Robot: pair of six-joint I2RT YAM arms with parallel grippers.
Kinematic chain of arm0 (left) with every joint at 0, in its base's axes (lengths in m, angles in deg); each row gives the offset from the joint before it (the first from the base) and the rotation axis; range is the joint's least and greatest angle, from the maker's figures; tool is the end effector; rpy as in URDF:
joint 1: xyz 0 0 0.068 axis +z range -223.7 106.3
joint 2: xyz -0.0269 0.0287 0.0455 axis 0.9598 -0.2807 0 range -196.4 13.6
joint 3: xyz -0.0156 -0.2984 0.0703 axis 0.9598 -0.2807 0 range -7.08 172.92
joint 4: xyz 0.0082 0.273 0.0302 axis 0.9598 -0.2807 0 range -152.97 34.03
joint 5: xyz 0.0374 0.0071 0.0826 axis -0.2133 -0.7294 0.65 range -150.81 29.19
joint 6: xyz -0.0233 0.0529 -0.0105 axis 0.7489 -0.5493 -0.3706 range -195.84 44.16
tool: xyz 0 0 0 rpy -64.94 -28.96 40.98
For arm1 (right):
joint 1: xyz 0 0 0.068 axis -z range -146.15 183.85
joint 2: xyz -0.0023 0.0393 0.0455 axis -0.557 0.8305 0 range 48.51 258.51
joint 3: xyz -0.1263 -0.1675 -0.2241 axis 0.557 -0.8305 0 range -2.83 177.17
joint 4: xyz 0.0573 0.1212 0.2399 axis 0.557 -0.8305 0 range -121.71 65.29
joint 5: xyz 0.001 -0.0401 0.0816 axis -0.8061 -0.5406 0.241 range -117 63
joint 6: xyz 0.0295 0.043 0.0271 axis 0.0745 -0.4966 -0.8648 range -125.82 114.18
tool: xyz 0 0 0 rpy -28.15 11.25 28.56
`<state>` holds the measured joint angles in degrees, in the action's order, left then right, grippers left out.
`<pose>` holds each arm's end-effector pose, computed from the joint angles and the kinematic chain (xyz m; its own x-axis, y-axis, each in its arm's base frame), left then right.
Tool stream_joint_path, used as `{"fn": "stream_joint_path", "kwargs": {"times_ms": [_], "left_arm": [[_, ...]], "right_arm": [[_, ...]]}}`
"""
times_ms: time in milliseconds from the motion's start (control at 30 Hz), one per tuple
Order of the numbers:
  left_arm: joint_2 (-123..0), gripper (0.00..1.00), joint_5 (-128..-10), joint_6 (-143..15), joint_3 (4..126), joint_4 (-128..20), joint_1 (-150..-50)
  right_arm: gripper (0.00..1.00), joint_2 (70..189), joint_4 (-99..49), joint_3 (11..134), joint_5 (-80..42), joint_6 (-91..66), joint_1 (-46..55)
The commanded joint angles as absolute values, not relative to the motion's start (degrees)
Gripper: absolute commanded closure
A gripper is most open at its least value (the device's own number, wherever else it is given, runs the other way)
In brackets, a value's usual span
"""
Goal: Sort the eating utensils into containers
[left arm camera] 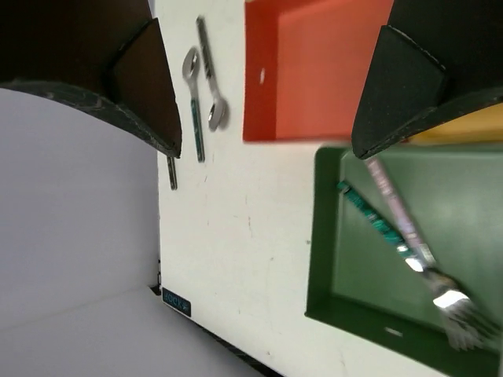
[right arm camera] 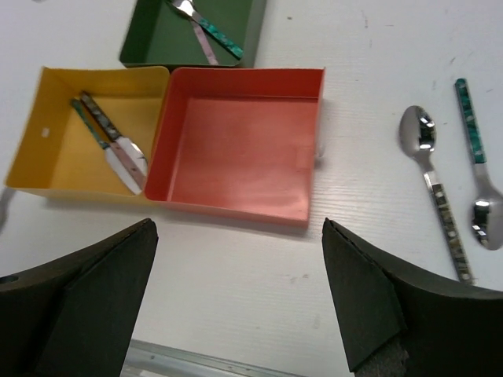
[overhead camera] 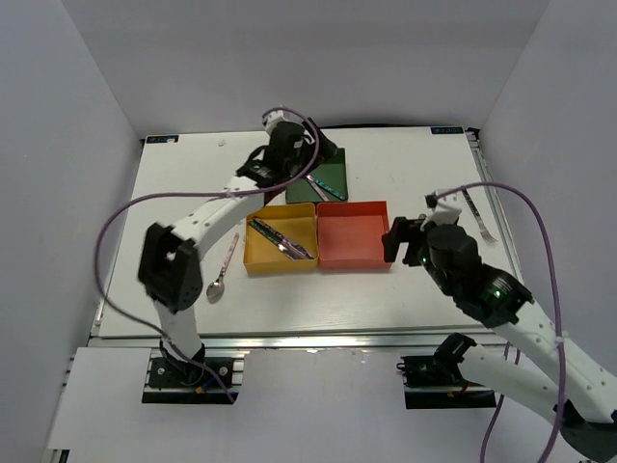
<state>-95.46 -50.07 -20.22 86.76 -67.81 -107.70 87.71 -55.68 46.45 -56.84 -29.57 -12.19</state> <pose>0.4079 -0.2657 0.3335 -0.5528 -0.6051 -0.5729 -0.0786 0.7223 -0.6871 0.1100 0.0836 0.3675 -0.3480 0.1424 -0.9266 -0.1764 0.9608 0.2139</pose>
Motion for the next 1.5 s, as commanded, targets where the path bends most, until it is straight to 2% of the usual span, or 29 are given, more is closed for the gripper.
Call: {"fn": "stream_joint_path", "kwargs": {"times_ms": [0, 33, 67, 167, 300, 400, 533, 633, 767, 867, 967, 1067, 1367, 1467], "left_arm": [[-77.7, 0.02, -47.3, -35.7, 83.9, -81.8, -108.1], [-74.5, 0.02, -45.5, -37.9, 81.6, -84.5, -108.1], [-71.2, 0.02, -43.4, -41.8, 75.9, -86.8, -108.1], [-57.2, 0.02, -34.0, -47.0, 62.4, -94.6, -108.1], [-42.9, 0.02, -25.4, -49.1, 46.9, -96.7, -108.1], [-34.6, 0.02, -20.6, -46.7, 40.0, -95.8, -108.1], [-27.4, 0.02, -17.7, -46.5, 39.4, -94.9, -108.1], [-25.5, 0.02, -18.1, -46.3, 39.6, -95.7, -108.2], [-24.6, 0.02, -19.1, -46.8, 38.5, -94.7, -108.2], [-25.9, 0.02, -21.2, -47.4, 38.4, -94.1, -108.2], [-27.5, 0.02, -22.1, -47.8, 38.6, -94.0, -108.2], [-27.9, 0.02, -23.2, -48.1, 38.4, -93.5, -108.2], [-28.4, 0.02, -25.7, -48.9, 38.3, -92.7, -108.2], [-28.8, 0.02, -26.0, -49.0, 38.3, -92.6, -108.2]], "right_arm": [[0.10, 95.0, -54.9, 51.3, -56.5, -21.7, -7.2], [0.10, 96.9, -54.4, 51.7, -52.3, -19.9, -4.2], [0.11, 98.9, -54.2, 51.9, -40.3, -18.7, 4.7], [0.11, 109.0, -52.5, 50.5, -27.8, -15.7, 19.1], [0.11, 116.9, -50.0, 49.3, -32.1, -17.9, 25.0], [0.11, 120.0, -45.4, 47.8, -32.1, -21.0, 30.1], [0.11, 122.2, -42.6, 49.3, -32.6, -23.1, 39.2], [0.11, 126.1, -42.9, 53.6, -32.6, -21.5, 42.9], [0.19, 135.7, -41.3, 59.0, -28.4, -16.8, 46.9], [0.20, 142.2, -38.5, 64.9, -25.3, -13.7, 46.9], [0.24, 152.9, -41.8, 73.5, -30.1, -9.8, 47.1], [0.25, 158.7, -44.3, 78.5, -34.2, -6.1, 47.5], [0.28, 168.7, -48.5, 87.3, -31.5, 3.0, 48.9], [0.32, 172.6, -52.8, 90.2, -28.0, 4.3, 50.1]]}}
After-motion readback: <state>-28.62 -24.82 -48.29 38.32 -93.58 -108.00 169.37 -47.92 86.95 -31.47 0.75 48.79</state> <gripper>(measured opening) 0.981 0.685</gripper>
